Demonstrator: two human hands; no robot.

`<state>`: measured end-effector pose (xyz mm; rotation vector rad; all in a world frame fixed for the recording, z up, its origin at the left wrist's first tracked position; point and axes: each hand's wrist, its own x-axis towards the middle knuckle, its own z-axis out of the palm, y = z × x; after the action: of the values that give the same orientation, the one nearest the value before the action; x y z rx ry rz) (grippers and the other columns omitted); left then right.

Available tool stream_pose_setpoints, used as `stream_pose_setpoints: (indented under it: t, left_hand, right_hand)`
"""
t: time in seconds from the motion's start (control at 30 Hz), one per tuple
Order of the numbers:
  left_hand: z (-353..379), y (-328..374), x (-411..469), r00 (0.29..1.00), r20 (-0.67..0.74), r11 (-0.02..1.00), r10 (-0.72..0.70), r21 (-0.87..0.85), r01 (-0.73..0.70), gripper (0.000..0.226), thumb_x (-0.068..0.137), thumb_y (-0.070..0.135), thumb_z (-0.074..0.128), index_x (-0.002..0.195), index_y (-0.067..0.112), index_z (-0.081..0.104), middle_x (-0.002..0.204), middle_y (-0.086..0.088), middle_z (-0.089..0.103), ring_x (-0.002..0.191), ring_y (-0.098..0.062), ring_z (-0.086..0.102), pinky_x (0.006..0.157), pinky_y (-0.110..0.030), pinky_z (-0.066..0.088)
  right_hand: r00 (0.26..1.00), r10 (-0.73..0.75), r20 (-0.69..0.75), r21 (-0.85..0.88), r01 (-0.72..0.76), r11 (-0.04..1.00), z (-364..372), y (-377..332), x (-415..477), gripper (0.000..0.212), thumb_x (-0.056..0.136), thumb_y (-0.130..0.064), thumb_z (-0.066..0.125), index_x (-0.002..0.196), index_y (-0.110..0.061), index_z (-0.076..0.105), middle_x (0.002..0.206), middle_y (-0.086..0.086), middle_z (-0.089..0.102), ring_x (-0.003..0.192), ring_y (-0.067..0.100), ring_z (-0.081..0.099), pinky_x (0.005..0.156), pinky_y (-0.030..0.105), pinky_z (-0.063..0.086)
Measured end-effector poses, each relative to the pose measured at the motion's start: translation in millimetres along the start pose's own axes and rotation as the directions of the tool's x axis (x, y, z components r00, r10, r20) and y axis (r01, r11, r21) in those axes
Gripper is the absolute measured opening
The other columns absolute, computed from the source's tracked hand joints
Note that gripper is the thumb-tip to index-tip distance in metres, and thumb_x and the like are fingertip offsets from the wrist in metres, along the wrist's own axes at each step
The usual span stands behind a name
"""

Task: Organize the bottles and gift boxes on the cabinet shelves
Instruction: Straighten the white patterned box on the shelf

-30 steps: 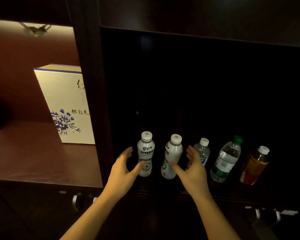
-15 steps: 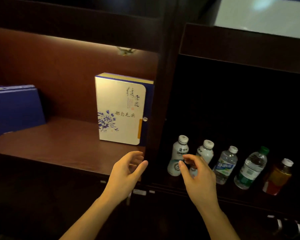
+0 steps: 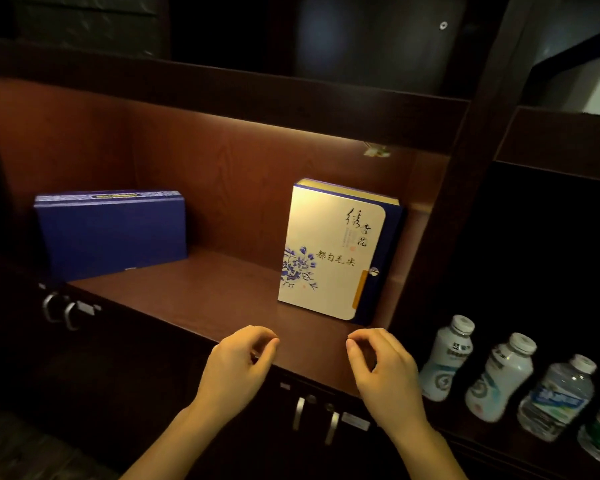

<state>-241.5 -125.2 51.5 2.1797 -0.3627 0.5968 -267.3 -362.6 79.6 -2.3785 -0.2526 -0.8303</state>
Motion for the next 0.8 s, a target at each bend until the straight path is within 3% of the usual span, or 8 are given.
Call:
stream_pose_setpoints:
  t: [0.1,0.23,0.33,0.47,0.63,0.8]
  left_hand:
    - [0,-17,14,1.0,-0.015,0.993,0.009,0.118,-0.007,0.004,0.092,0.029,0.064,0.092,0.03,0.068,0.083,0.021,0.063,0.073,0.001,0.062,0.065,-0.021,0.054]
    - [12,-38,48,0.999,-0.014,0.983,-0.037,0.178,0.039,0.006,0.092,0.031,0.062,0.088,0.033,0.065,0.081,0.019,0.063,0.071,-0.002,0.06,0.065,-0.025,0.052]
    - [28,-55,81,0.992,-0.022,0.983,-0.123,0.137,0.125,0.008,0.092,0.032,0.06,0.088,0.03,0.067,0.084,0.016,0.066,0.074,-0.005,0.062,0.07,-0.032,0.054]
    - [53,-75,126,0.978,-0.014,0.977,-0.207,0.044,0.207,0.01,0.09,0.031,0.064,0.098,0.027,0.068,0.086,0.014,0.067,0.079,-0.004,0.063,0.074,-0.03,0.054]
    - [87,-96,180,0.964,0.012,0.962,-0.267,-0.054,0.267,0.043,0.088,0.037,0.069,0.125,0.02,0.059,0.111,0.006,0.066,0.097,-0.008,0.061,0.086,-0.031,0.051]
    - [109,-104,219,0.946,0.065,0.938,-0.317,-0.129,0.323,0.078,0.081,0.053,0.072,0.144,0.019,0.042,0.139,0.0,0.054,0.124,-0.015,0.052,0.101,-0.039,0.046]
  right_hand:
    - [0.998,0.027,0.054,-0.083,-0.022,0.996,22,4,17,0.009,0.092,-0.03,0.065,0.101,-0.03,0.066,0.098,-0.021,0.061,0.092,0.001,0.058,0.078,0.023,0.048]
    - [0.972,0.195,0.13,-0.108,-0.182,0.977,55,23,48,0.035,0.093,-0.038,0.061,0.126,-0.027,0.055,0.124,-0.013,0.055,0.116,0.01,0.055,0.093,0.028,0.047]
    - [0.929,0.343,0.138,-0.037,-0.341,0.939,78,43,75,0.055,0.093,-0.038,0.063,0.142,-0.02,0.043,0.144,-0.004,0.046,0.13,0.017,0.049,0.101,0.032,0.044]
    - [0.853,0.516,0.075,0.14,-0.521,0.842,102,70,110,0.069,0.091,-0.029,0.07,0.149,-0.014,0.034,0.15,0.006,0.042,0.132,0.023,0.048,0.098,0.028,0.04]
    - [0.765,0.644,-0.013,0.286,-0.614,0.736,123,96,149,0.081,0.091,-0.018,0.071,0.156,-0.012,0.023,0.159,0.01,0.03,0.141,0.029,0.04,0.105,0.034,0.04]
    - [0.715,0.696,-0.061,0.299,-0.652,0.696,136,108,170,0.086,0.091,-0.018,0.07,0.158,-0.013,0.016,0.166,0.011,0.013,0.152,0.028,0.015,0.118,0.039,0.023]
